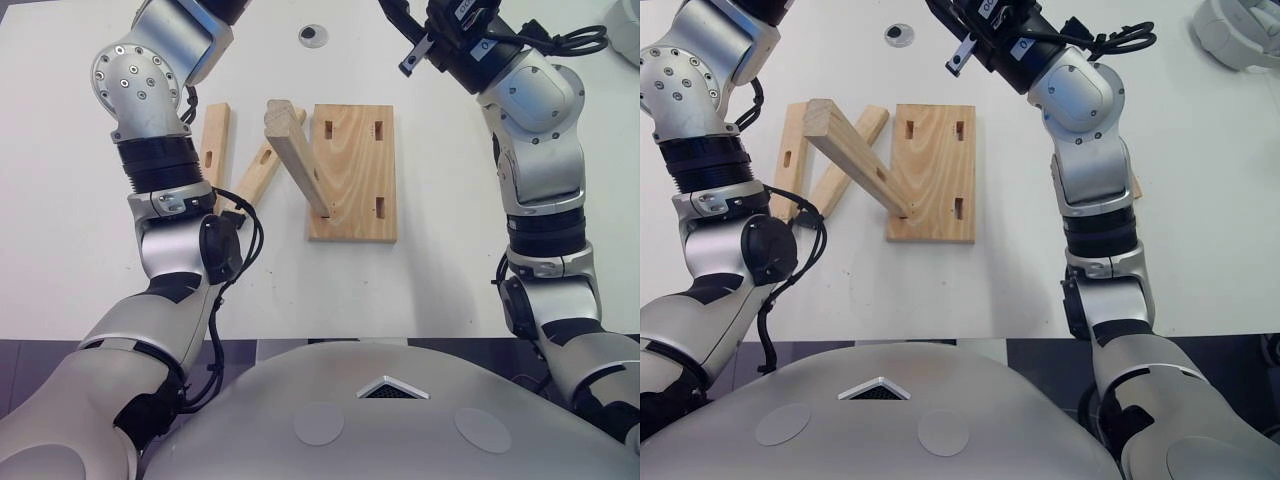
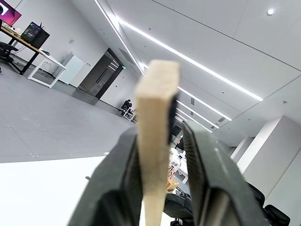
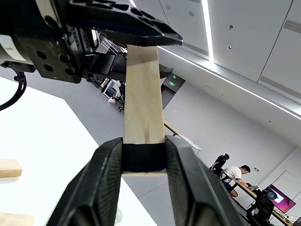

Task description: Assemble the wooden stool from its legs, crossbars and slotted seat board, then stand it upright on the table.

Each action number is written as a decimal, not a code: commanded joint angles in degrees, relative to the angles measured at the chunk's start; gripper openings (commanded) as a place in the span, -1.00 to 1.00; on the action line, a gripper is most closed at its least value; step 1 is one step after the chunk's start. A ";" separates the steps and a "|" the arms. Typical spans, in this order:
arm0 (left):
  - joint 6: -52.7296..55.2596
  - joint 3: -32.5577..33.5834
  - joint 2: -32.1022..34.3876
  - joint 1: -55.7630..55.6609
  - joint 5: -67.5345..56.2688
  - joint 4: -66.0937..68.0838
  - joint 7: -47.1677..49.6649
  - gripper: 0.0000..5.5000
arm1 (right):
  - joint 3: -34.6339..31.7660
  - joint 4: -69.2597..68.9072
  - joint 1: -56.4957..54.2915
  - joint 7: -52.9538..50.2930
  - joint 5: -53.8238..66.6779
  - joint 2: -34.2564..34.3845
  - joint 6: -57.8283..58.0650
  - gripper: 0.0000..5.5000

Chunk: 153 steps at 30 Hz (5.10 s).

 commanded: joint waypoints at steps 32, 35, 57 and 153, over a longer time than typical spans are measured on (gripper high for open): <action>-18.32 -6.47 18.38 31.47 26.71 -11.78 -7.94 -0.86 | -15.57 8.27 36.97 -16.97 -7.00 -4.65 2.55 0.35; -18.61 -6.21 17.23 31.62 26.56 -9.69 -7.49 -0.86 | -14.89 11.29 36.56 -17.86 -7.13 -4.33 0.70 0.35; -19.93 -9.81 11.06 39.02 30.08 -14.60 -1.12 -0.86 | -12.58 18.59 33.57 -20.26 -8.55 -4.28 -3.56 0.35; 3.67 -27.28 34.08 46.96 43.45 -31.40 -6.41 0.03 | -9.02 17.92 38.80 -24.76 -10.23 -3.45 -2.56 0.35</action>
